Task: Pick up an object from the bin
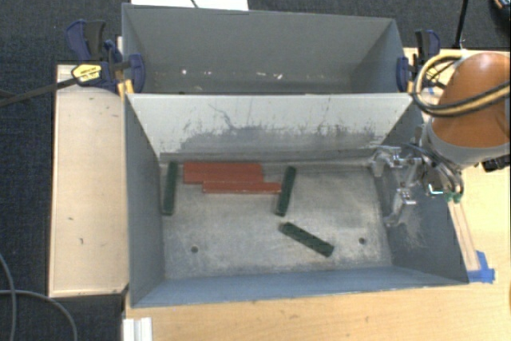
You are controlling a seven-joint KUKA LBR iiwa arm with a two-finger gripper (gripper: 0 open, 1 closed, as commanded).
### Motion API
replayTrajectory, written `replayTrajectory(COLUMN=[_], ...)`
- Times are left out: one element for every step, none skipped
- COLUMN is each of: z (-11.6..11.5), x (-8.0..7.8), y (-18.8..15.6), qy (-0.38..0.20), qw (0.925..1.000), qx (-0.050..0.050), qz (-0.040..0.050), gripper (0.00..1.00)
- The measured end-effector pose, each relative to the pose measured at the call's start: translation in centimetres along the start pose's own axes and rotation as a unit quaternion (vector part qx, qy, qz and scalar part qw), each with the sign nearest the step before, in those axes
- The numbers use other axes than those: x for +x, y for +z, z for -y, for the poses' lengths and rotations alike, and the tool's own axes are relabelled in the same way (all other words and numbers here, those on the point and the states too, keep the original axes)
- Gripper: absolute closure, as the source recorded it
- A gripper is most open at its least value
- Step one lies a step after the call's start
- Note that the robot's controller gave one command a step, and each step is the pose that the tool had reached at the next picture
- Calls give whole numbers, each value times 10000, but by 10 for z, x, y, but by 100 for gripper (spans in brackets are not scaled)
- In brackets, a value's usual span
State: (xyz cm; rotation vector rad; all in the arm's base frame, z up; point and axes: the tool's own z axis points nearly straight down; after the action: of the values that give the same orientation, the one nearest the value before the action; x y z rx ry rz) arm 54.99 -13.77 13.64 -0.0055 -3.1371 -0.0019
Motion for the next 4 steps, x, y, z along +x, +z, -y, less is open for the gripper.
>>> replayTrajectory(z=[-124,-168,-141,-155], x=[50,70,74,69], y=[68,36,37,66], qy=[-1640,-1073,-798,-89], qw=[9865,9942,9968,10000], qx=[-9,-6,5,4], qz=[9,16,-6,40], gripper=[0,0,0,0])
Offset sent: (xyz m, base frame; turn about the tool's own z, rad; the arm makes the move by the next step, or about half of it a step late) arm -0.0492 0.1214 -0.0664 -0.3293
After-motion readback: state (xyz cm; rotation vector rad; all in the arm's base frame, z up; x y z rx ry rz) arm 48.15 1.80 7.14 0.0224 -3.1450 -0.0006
